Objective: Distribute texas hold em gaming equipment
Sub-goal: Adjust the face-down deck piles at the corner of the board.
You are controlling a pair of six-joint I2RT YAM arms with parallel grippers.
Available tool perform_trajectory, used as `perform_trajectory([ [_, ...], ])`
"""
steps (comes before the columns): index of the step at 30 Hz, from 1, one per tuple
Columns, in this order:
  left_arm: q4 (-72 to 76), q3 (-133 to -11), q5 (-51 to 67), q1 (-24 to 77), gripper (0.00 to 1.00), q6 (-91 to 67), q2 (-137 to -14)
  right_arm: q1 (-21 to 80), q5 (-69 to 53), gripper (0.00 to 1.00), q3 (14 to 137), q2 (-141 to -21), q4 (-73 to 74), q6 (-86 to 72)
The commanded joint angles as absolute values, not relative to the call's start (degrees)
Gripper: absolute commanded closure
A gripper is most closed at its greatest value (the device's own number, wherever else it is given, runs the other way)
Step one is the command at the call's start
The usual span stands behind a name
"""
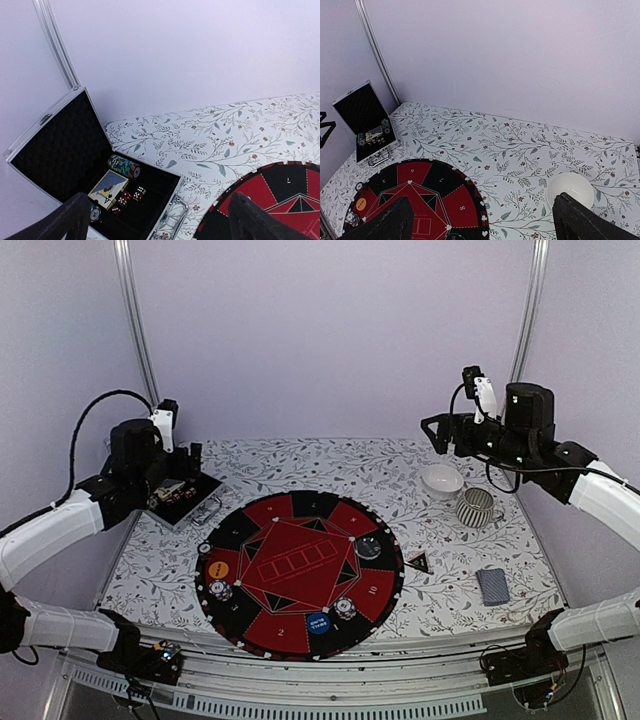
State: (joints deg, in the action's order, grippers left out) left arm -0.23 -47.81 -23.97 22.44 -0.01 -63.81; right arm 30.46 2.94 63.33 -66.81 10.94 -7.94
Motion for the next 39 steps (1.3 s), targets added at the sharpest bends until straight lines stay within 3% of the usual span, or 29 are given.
perform_trajectory([
  [1,2.99,-46.90,-25.13,22.17,0.02,1.06,-61.35,30.16,3.74,0.01,65.01,-64.78,14.10,-12.79],
  [12,5.88,-43.50,-26.14,22.30,0.02,2.75,-55.25,30.11,0.76,0.01,66.86,-62.84,17.23,-16.07],
  [26,7.72,-41.88,-29.25,22.26,0.02,3.04,-55.56,29.60,15.81,0.01,67.59,-66.93,40.58,-14.85],
  [34,8.44,-41.33,-32.52,21.83,0.02,4.13,-58.93,15.64,8.57,0.01,62.87,-73.36,40.37,-12.28],
  [39,8.13,-41.39,-31.20,21.58,0.02,3.73,-59.44,13.51,7.60,0.01,59.08,-72.69,44.55,-13.99],
])
